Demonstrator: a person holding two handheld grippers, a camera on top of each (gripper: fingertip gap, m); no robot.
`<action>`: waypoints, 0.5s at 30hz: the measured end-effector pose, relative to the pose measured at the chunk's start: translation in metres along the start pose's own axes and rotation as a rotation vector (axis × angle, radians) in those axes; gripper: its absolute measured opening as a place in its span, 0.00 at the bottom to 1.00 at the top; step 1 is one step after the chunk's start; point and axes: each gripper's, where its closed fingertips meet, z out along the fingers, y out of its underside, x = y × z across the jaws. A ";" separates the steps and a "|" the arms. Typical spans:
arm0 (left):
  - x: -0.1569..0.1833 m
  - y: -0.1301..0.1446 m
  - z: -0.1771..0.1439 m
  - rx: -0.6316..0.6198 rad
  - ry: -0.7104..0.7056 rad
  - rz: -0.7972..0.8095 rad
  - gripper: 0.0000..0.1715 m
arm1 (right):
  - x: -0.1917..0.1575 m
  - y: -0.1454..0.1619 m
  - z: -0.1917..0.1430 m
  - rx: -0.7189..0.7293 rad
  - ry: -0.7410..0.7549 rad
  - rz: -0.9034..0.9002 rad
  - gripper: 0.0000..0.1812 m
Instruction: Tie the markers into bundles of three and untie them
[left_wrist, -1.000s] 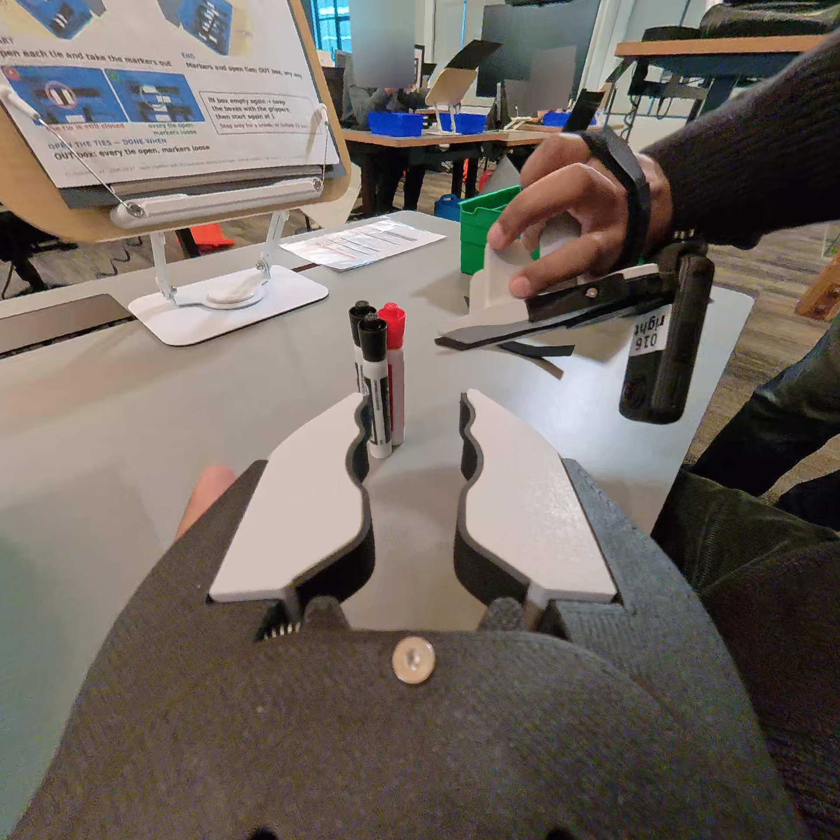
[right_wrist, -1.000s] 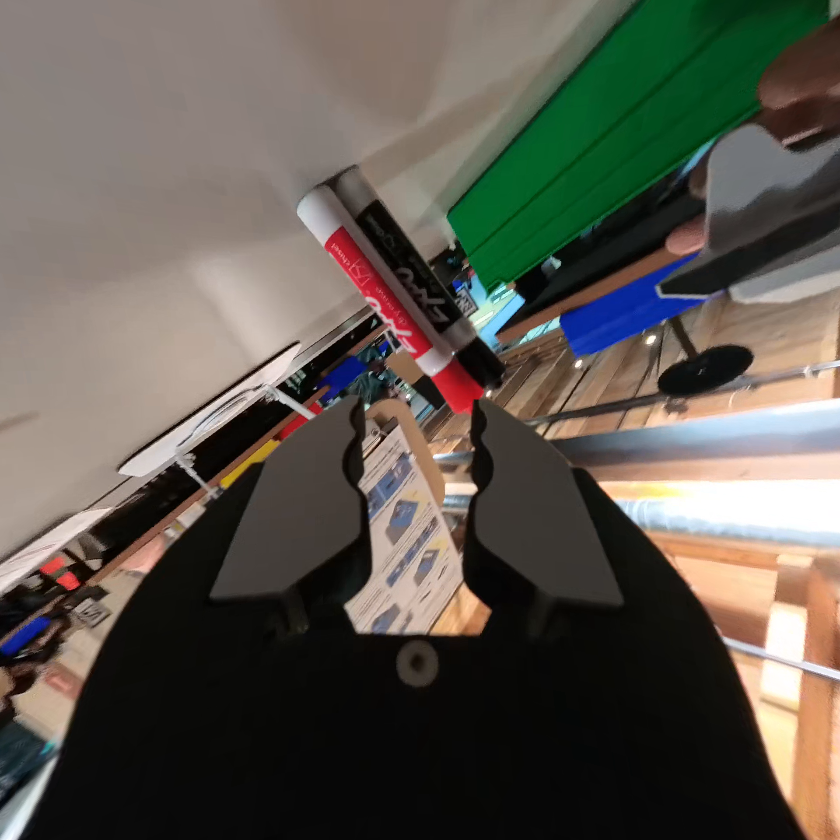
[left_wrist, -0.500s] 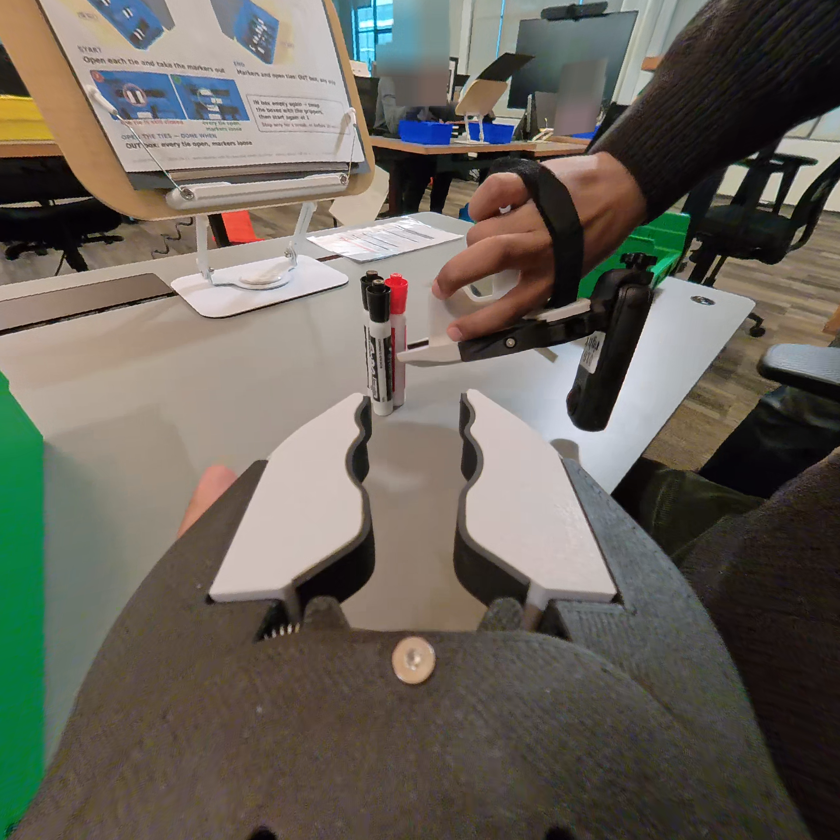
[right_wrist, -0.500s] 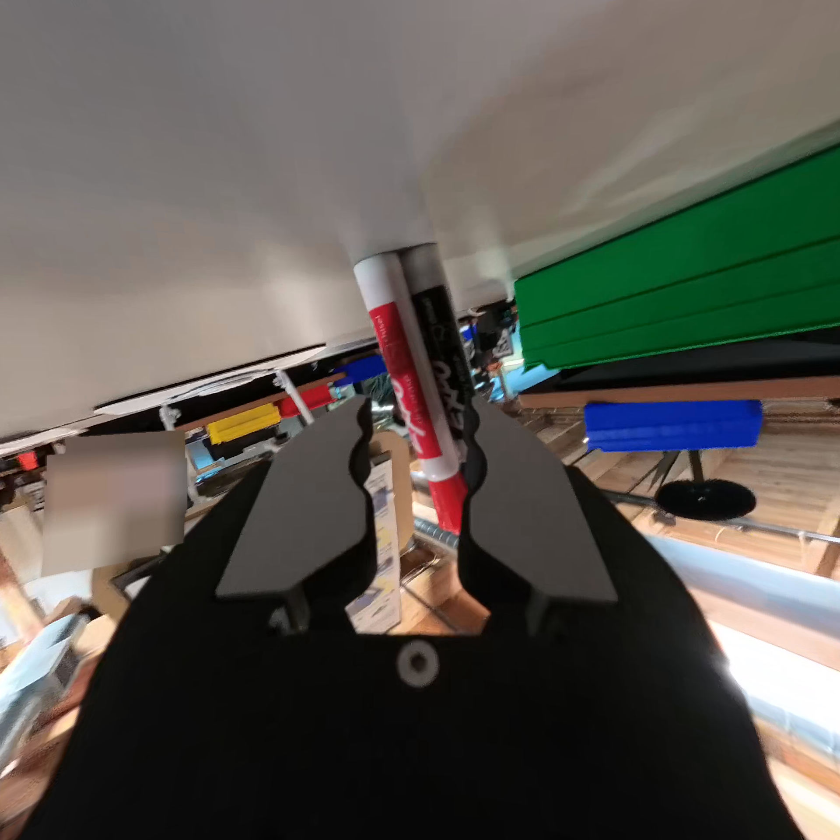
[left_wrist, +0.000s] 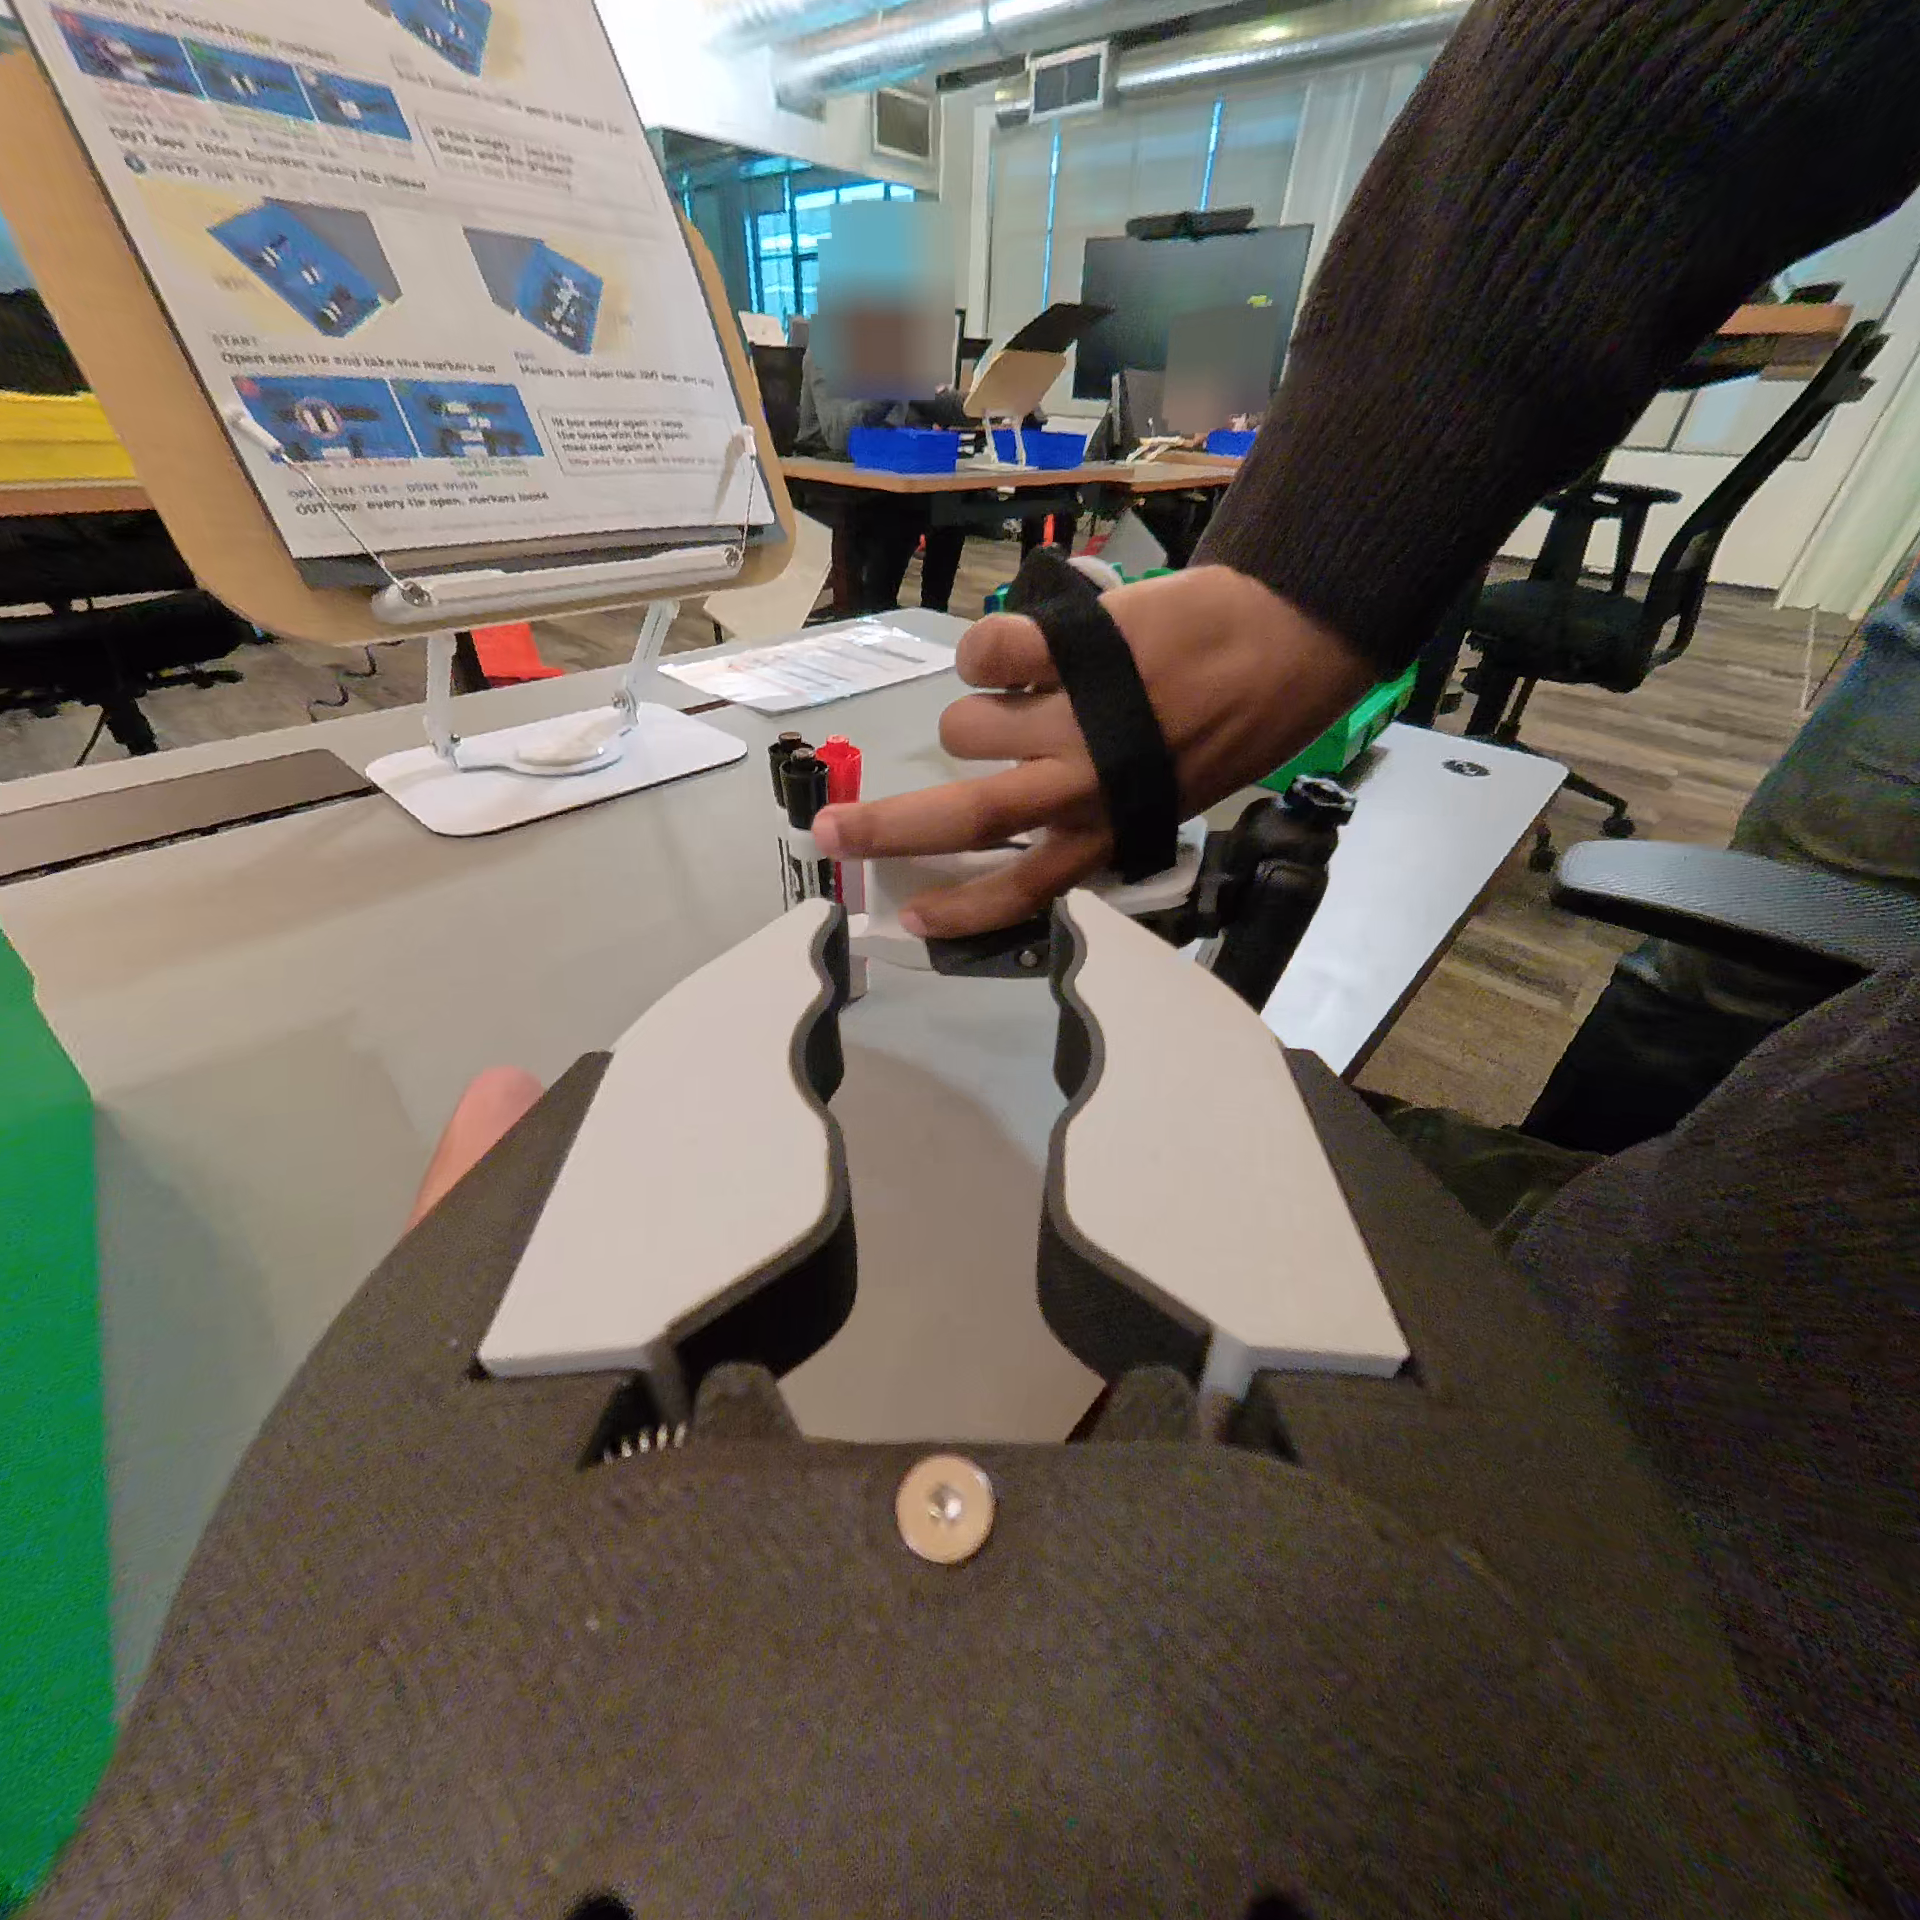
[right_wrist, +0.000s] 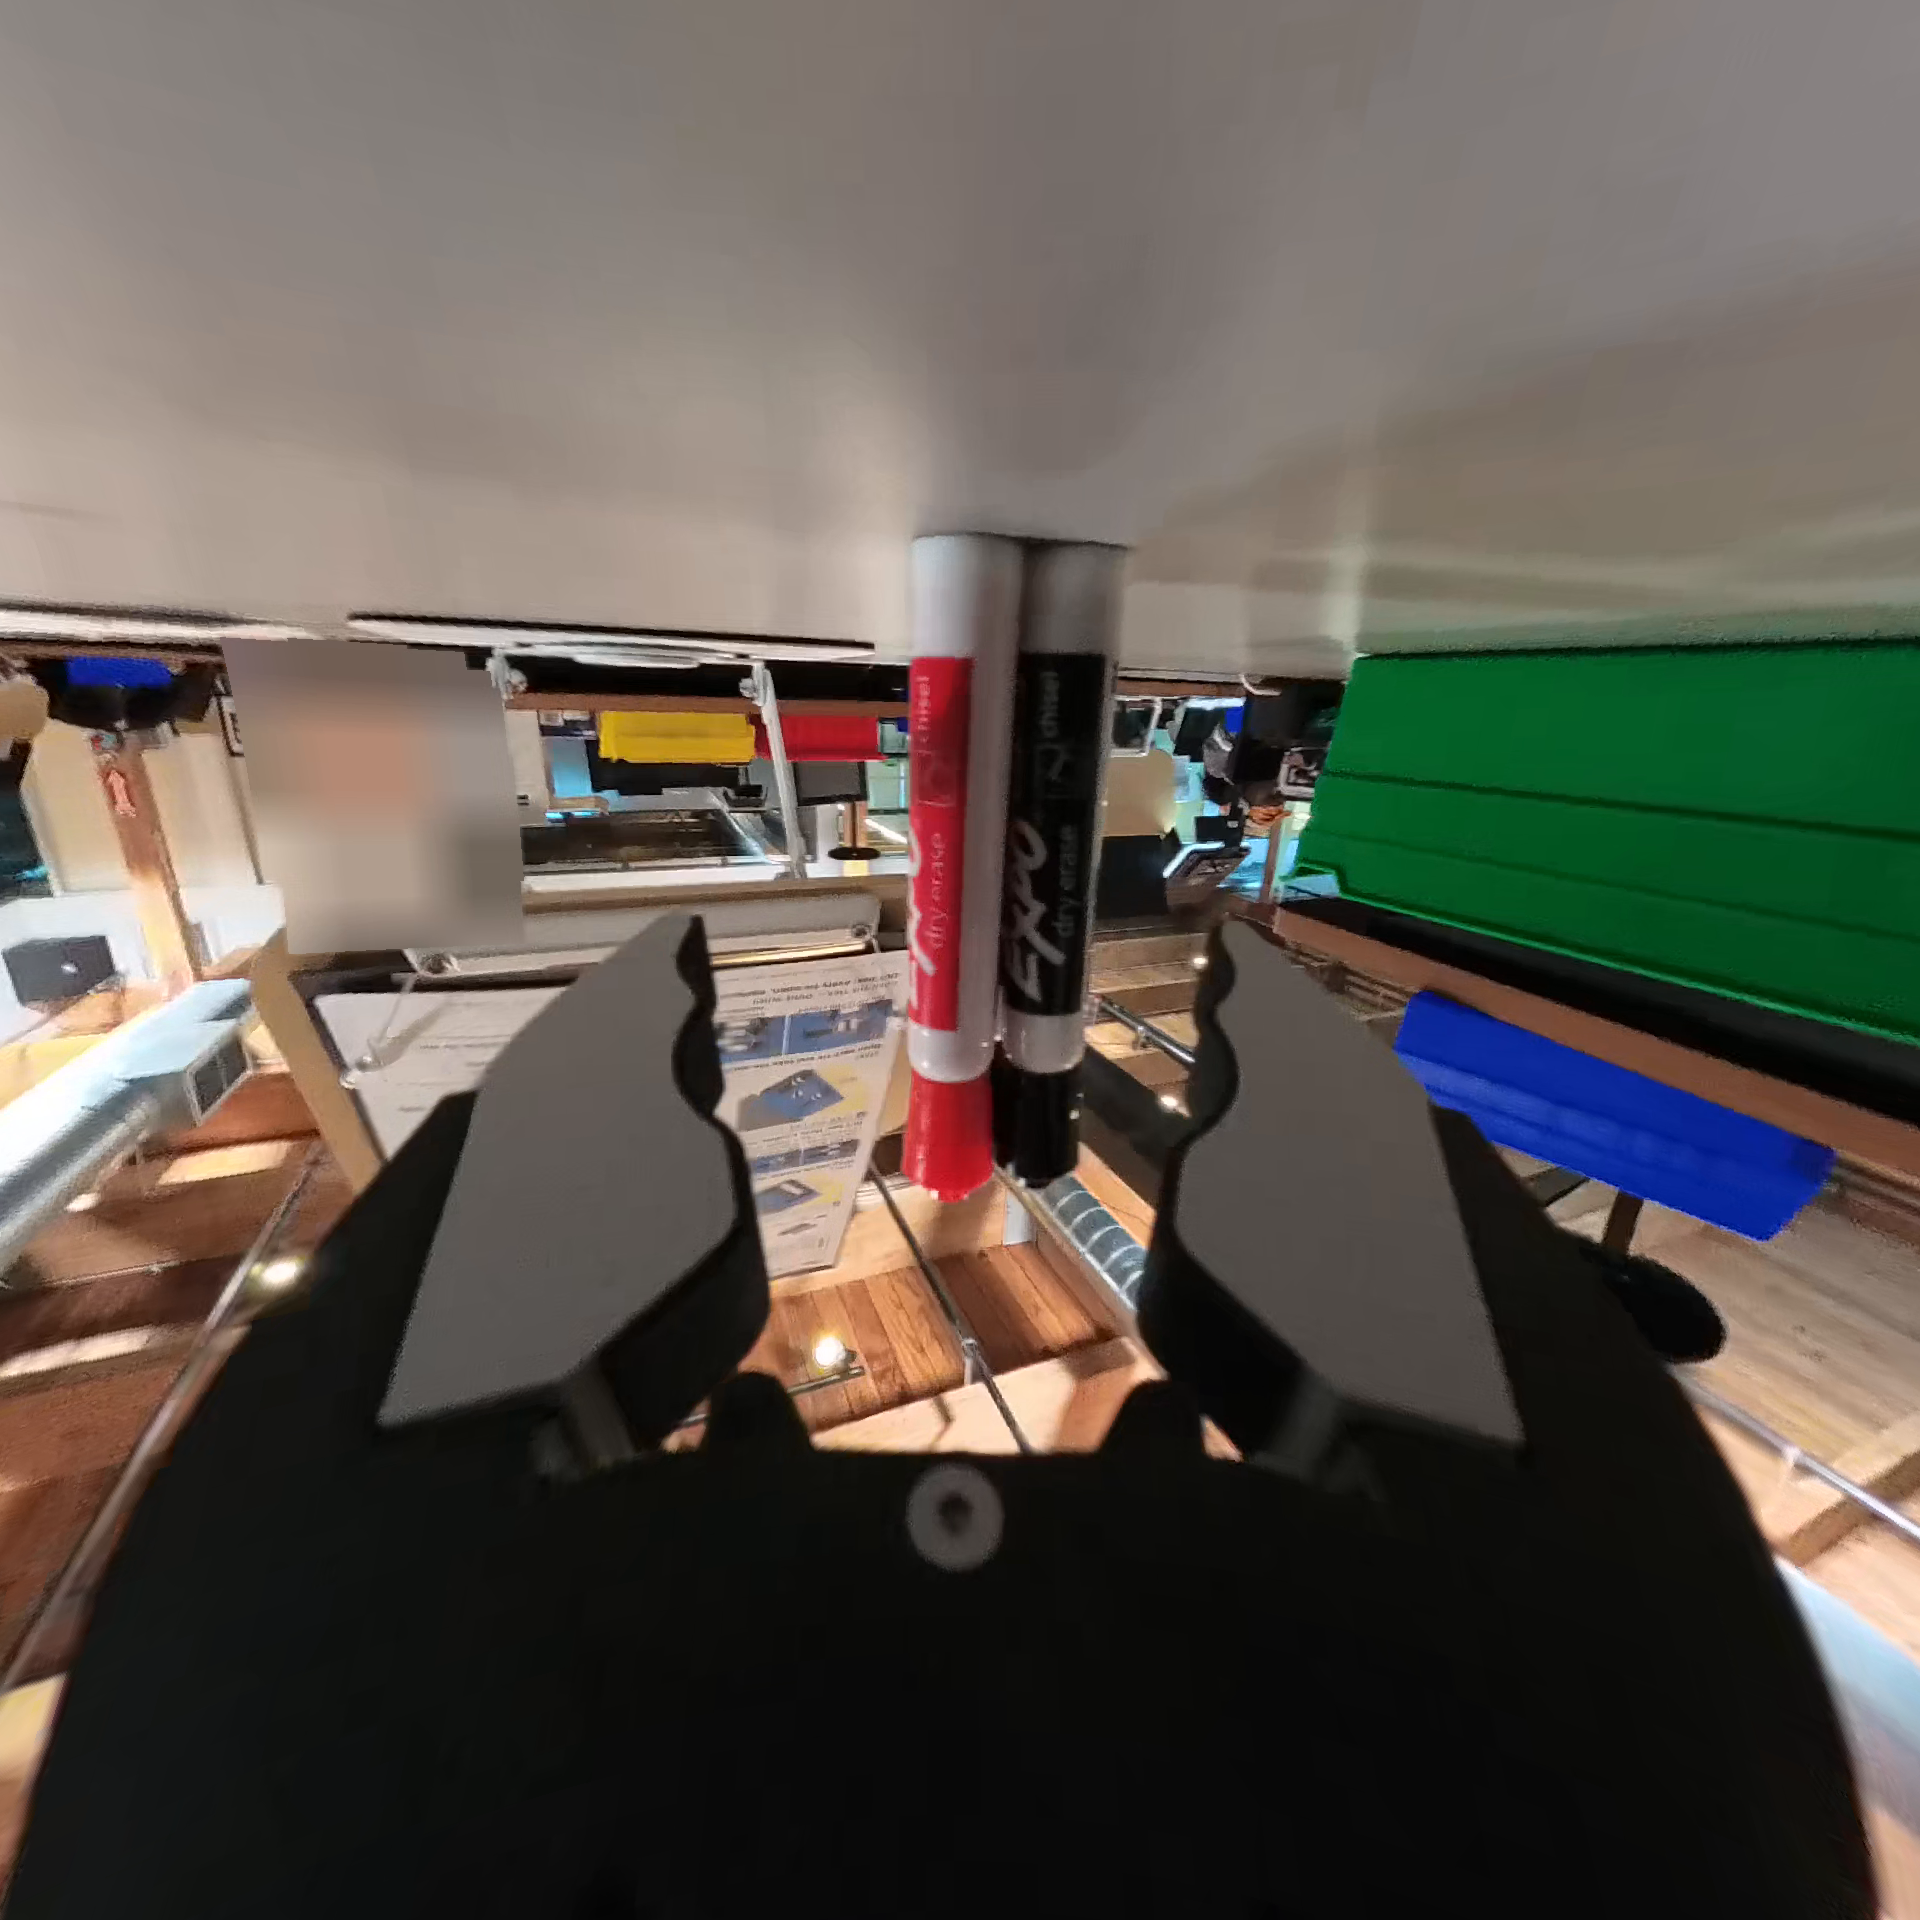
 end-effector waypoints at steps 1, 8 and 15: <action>0.001 -0.002 -0.002 0.011 0.004 0.001 0.22 | 0.003 0.001 0.000 -0.003 0.004 -0.020 0.47; 0.004 -0.016 -0.013 0.076 0.029 -0.001 0.22 | 0.012 0.001 0.001 0.039 -0.110 0.043 0.46; -0.002 -0.025 -0.020 0.122 0.014 -0.031 0.22 | 0.011 0.000 0.011 0.131 -0.224 0.008 0.37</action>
